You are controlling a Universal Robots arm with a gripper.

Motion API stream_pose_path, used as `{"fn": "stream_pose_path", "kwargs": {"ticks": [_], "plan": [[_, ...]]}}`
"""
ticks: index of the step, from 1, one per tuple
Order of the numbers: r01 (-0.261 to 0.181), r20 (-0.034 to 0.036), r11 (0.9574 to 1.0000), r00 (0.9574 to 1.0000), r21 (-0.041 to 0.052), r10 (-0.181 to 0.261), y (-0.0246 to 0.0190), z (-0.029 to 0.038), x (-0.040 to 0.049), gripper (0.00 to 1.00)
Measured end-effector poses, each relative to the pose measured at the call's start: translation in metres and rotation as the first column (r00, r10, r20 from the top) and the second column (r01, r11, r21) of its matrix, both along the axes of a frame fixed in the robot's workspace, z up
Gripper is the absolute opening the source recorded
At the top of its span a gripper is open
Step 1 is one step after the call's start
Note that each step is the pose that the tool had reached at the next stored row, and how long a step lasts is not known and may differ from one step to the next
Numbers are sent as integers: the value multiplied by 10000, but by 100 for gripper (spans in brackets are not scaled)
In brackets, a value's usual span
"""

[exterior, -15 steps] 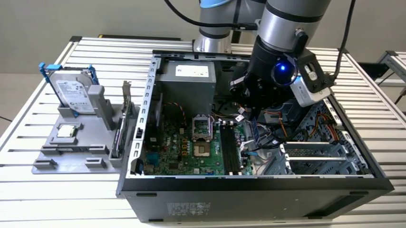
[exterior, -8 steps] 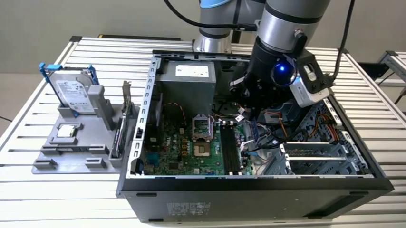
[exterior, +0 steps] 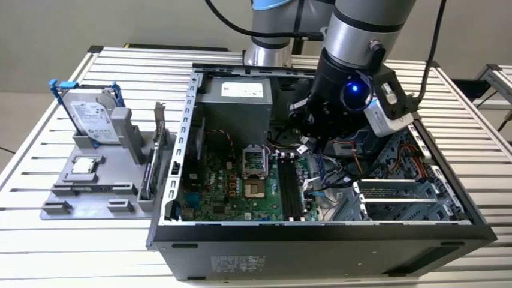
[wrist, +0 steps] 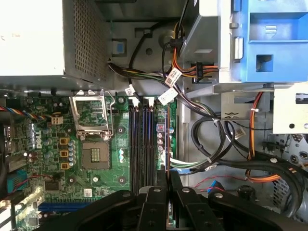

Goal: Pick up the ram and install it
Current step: 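Insert the ram into the slot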

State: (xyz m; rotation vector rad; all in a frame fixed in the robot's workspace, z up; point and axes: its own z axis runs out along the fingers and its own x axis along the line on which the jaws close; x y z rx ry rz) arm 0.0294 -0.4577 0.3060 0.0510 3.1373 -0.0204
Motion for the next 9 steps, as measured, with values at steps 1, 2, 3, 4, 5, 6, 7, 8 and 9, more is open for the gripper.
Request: {"fn": "stream_pose_path", "kwargs": {"ticks": [1,2,3,4,5,6,7,8,9], "plan": [[0,1,10000,10000,3,0,0,-4,0,0],[0,1,10000,10000,3,0,0,-4,0,0],[0,2,10000,10000,3,0,0,-5,0,0],[1,2,10000,10000,3,-1,0,-5,0,0],[0,4,10000,10000,5,0,1,-8,0,0],[0,3,10000,10000,5,0,1,-9,0,0],[0,4,10000,10000,5,0,1,-13,0,0],[0,4,10000,10000,8,0,1,-22,-1,0],[0,4,10000,10000,5,0,0,-25,-1,0]]}}
